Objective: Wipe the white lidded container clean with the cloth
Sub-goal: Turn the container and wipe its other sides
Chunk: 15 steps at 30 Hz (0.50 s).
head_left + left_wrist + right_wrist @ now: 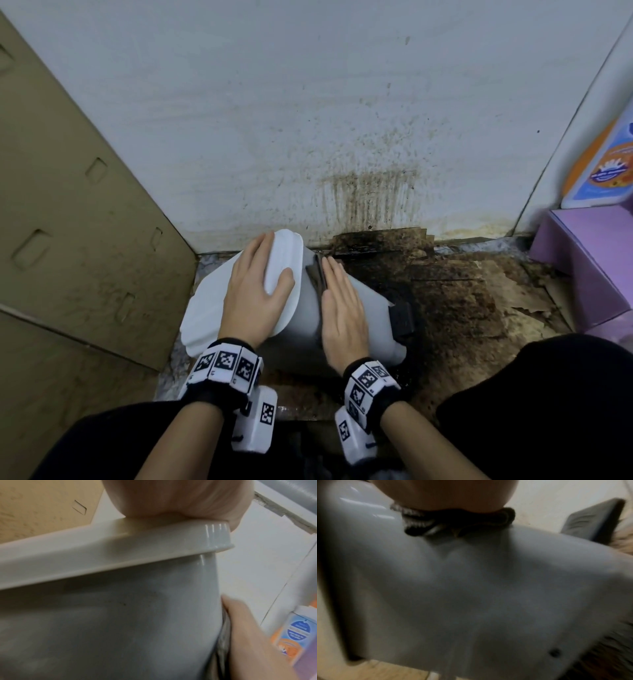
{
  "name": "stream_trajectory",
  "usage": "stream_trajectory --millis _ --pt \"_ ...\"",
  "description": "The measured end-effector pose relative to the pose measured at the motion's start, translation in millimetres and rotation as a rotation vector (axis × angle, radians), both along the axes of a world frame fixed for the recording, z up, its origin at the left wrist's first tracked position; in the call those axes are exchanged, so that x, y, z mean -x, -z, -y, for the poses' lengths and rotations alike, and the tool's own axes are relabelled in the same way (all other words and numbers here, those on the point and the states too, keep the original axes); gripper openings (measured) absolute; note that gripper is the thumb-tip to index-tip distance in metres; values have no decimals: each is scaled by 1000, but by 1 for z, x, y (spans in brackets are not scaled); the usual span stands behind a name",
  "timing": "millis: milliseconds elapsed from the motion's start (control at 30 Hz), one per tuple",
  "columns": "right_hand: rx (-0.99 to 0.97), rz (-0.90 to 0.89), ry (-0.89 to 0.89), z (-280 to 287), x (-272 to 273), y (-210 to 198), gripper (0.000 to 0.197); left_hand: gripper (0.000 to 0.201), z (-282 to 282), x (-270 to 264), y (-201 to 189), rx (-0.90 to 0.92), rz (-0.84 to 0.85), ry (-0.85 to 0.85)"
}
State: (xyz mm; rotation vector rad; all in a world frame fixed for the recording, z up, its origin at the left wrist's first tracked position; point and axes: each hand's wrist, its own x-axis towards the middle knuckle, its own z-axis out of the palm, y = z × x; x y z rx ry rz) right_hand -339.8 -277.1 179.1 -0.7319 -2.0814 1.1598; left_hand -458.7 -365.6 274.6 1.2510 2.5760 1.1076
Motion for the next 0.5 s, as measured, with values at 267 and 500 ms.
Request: stream_trajectory --millis 267,500 --pt "263 146 269 -26 -43 67 60 66 -7 -5 -3 -27 16 18" --pt "383 196 302 -17 -16 34 54 67 -9 -5 -5 -25 12 -3"
